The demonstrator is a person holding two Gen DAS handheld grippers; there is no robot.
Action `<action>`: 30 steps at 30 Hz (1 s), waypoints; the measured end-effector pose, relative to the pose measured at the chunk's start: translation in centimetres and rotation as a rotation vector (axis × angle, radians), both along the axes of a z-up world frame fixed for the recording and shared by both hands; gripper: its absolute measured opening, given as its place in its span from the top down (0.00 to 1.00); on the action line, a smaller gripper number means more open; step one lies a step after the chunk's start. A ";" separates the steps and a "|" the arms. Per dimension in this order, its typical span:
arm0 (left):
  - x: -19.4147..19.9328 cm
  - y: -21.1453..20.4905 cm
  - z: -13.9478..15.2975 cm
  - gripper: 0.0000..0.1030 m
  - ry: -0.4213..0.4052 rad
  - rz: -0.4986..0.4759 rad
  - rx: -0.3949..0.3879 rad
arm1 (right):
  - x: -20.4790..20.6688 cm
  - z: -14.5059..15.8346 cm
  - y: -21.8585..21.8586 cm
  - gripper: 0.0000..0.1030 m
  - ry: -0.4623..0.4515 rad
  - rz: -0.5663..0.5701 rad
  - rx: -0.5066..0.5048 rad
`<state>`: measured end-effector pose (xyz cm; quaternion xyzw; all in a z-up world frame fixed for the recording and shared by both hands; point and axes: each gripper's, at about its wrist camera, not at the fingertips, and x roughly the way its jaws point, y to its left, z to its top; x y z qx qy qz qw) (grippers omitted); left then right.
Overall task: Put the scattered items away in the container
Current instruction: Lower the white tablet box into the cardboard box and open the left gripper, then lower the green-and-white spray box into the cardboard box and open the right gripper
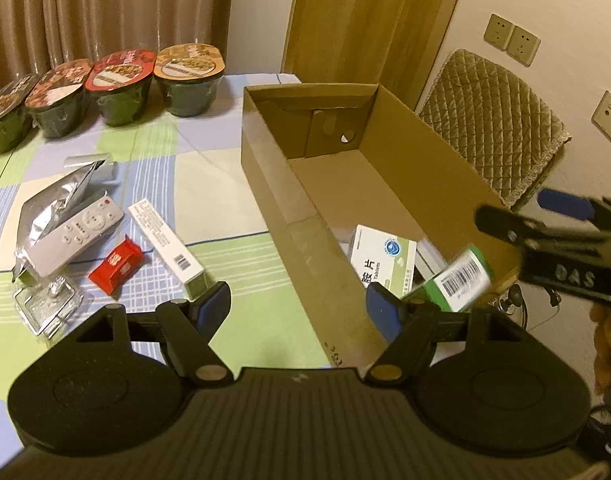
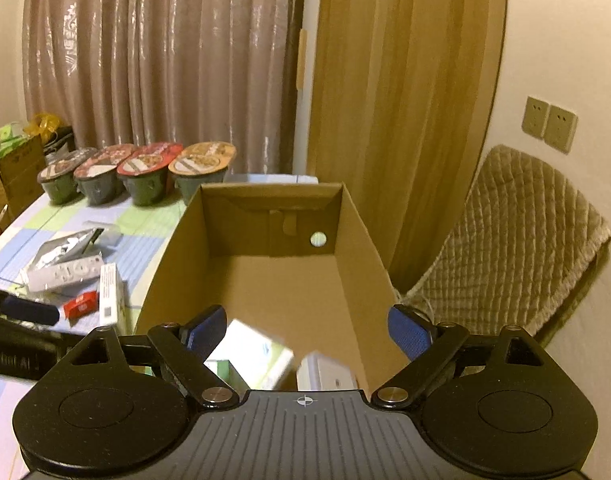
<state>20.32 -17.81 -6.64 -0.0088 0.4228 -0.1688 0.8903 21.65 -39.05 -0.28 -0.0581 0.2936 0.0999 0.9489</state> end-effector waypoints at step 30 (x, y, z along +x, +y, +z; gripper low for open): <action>-3.6 5.7 -1.1 0.25 0.043 0.102 -0.012 | -0.1 -1.8 4.7 0.10 0.020 0.048 -0.063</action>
